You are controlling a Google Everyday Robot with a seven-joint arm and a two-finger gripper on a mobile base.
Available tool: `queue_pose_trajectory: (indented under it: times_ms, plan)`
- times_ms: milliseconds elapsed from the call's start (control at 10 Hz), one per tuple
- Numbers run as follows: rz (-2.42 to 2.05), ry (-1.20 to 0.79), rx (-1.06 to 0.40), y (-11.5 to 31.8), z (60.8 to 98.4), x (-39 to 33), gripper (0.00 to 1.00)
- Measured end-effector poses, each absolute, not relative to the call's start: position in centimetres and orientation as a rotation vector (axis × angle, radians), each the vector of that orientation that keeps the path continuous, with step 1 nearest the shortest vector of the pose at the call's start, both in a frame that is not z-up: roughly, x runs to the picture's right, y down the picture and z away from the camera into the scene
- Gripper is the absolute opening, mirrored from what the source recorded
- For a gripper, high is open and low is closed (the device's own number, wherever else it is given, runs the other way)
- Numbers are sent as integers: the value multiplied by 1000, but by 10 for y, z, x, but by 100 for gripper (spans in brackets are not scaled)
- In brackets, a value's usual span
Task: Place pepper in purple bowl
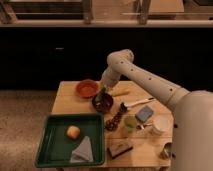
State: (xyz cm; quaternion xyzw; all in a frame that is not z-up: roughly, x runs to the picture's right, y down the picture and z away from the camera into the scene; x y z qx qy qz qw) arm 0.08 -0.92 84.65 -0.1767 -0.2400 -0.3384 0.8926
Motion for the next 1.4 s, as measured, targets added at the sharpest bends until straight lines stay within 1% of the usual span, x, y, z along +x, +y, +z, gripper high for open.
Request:
queue_pose_trajectory:
  times_ms: [100,200,600,700,1000,1400]
  plan:
    - [-720,-494,-368,-8,848,1,0]
    - [-737,-487,-376,-6,850,3,3]
    - [-777,-461,-414,1,860,4,42]
    - [-781,-457,-419,2,862,7,54]
    - [-794,-472,-440,10,867,9,79]
    - [-809,-497,-445,14,868,3,80]
